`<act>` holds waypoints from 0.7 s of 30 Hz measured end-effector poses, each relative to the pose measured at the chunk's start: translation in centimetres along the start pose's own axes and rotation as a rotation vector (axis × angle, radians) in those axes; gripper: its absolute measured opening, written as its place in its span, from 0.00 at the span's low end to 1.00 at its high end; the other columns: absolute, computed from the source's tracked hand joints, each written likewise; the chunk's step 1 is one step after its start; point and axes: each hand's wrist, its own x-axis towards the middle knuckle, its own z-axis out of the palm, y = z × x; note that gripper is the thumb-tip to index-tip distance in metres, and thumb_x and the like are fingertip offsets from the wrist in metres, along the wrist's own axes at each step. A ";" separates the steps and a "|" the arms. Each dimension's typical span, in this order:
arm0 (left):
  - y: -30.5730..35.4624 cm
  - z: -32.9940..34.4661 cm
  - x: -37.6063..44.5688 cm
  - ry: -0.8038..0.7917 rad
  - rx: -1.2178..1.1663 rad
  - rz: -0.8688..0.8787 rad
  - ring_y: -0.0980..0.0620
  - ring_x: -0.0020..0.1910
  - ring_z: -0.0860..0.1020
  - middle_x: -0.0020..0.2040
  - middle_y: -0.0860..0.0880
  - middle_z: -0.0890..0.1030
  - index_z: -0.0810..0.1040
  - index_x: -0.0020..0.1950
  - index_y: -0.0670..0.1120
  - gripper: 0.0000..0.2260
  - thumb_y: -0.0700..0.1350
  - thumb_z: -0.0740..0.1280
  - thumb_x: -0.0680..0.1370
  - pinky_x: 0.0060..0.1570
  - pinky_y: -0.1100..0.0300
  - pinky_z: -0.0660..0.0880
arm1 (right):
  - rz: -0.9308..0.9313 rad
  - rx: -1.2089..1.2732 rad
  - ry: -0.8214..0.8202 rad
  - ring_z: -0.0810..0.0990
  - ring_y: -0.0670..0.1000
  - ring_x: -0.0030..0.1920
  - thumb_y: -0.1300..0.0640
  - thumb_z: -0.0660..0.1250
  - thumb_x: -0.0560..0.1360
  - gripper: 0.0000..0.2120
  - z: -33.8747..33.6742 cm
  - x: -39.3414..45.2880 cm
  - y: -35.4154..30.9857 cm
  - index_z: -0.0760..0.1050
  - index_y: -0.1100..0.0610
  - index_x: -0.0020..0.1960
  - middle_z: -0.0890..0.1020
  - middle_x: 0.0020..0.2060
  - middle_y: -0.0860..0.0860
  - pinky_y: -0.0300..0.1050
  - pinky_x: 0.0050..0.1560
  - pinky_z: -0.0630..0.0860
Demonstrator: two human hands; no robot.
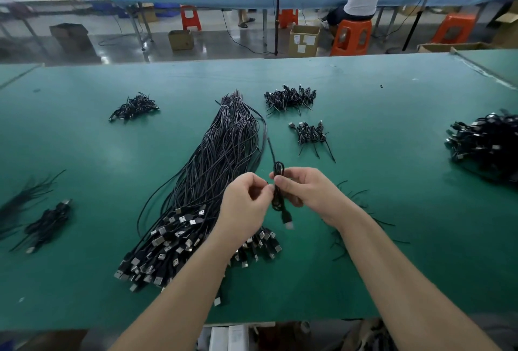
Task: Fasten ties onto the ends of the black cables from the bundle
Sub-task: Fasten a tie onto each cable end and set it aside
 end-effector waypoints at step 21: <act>0.1 -0.4 0.5 -0.004 -0.147 -0.201 0.61 0.24 0.65 0.27 0.57 0.72 0.79 0.42 0.42 0.07 0.43 0.72 0.79 0.24 0.68 0.62 | -0.189 -0.288 0.071 0.75 0.40 0.41 0.53 0.73 0.76 0.08 0.4 0.1 0.2 0.86 0.52 0.54 0.78 0.47 0.43 0.36 0.45 0.73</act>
